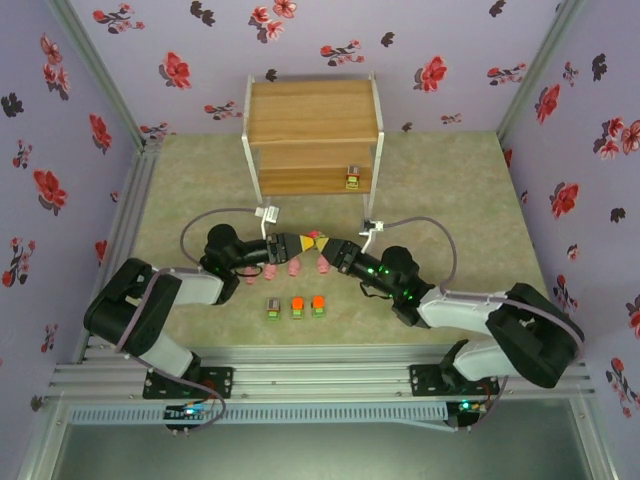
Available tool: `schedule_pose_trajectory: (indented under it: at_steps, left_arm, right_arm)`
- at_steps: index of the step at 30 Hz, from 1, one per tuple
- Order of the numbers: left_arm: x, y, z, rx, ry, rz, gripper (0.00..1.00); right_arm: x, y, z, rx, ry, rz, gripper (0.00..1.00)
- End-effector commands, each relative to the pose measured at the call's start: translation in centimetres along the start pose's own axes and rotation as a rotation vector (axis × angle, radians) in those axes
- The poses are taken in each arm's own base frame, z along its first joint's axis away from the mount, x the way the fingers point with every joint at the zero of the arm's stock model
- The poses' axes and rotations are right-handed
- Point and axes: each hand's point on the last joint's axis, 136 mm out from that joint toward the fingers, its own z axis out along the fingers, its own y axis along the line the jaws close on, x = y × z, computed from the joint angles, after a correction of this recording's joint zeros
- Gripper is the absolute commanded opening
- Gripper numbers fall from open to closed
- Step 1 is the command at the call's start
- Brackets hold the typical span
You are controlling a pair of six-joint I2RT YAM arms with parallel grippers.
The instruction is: Place and organize the plastic toys onto the shelf
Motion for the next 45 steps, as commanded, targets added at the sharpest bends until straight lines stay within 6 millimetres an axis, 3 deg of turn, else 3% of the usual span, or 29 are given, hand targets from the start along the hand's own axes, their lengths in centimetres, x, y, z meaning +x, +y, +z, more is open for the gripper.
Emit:
schedule_pose_trajectory:
  at_steps: [1, 12, 22, 24, 27, 32, 45]
  left_arm:
    - [-0.77, -1.60, -0.20, 0.041, -0.007, 0.052, 0.53]
    - [-1.04, -1.56, -0.47, 0.037, -0.018, 0.055, 0.50]
    - [-1.03, -1.40, -0.42, 0.035, -0.016, 0.047, 0.40]
    - [-1.04, -1.40, -0.42, 0.035, -0.016, 0.045, 0.40]
    - [-1.04, -1.31, -0.39, 0.034, -0.015, 0.042, 0.48]
    - [-1.00, -1.20, -0.37, 0.033, -0.013, 0.037, 0.49]
    - [-1.02, -1.37, -0.39, 0.035, -0.013, 0.051, 0.32]
  right_arm:
    - [-0.20, 0.98, -0.09, -0.057, -0.004, 0.010, 0.08]
    - [0.13, 1.06, -0.01, -0.074, 0.010, 0.024, 0.08]
    - [0.33, 0.72, 0.28, -0.074, 0.015, 0.032, 0.08]
    - [0.37, 0.67, 0.41, -0.078, 0.017, 0.039, 0.08]
    - [0.44, 0.69, 0.55, -0.089, 0.017, 0.046, 0.08]
    - [0.34, 0.74, 0.66, -0.097, 0.013, 0.050, 0.08]
    - [0.56, 0.44, 0.31, -0.085, 0.019, 0.055, 0.10]
